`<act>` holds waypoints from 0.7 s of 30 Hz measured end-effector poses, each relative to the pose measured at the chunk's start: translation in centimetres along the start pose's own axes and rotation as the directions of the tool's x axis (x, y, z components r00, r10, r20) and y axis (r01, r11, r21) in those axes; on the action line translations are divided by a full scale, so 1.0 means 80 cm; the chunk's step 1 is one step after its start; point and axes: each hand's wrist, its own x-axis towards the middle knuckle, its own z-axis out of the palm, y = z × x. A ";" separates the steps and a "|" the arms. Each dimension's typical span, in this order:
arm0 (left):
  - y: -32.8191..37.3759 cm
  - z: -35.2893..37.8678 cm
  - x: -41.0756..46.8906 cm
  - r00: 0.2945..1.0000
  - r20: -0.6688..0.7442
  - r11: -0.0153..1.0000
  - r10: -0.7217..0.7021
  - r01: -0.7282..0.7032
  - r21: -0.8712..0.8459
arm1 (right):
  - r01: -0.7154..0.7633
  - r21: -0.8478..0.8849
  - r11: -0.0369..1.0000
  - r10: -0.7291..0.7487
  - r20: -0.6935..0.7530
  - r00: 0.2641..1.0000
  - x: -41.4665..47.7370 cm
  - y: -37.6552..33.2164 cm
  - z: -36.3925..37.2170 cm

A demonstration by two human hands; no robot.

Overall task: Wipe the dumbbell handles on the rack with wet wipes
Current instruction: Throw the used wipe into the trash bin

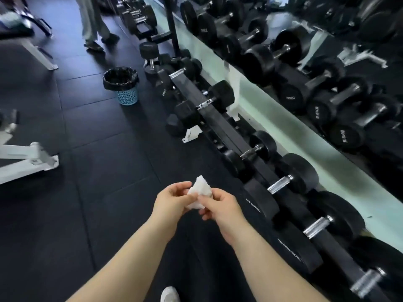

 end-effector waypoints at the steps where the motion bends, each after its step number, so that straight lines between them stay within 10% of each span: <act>1: 0.007 -0.012 0.015 1.000 0.006 0.999 -0.029 0.029 0.020 | 0.014 -0.036 0.999 -0.014 -0.013 1.000 0.015 -0.005 0.013; 15: 0.175 -0.091 0.309 0.962 0.135 0.959 -0.238 0.255 -0.127 | 0.171 -0.189 0.967 -0.156 0.090 0.984 0.347 -0.131 0.080; 21: 0.279 -0.139 0.441 0.976 -0.196 0.991 -0.093 0.072 -0.110 | 0.053 -0.132 0.990 -0.006 0.334 0.943 0.519 -0.228 0.137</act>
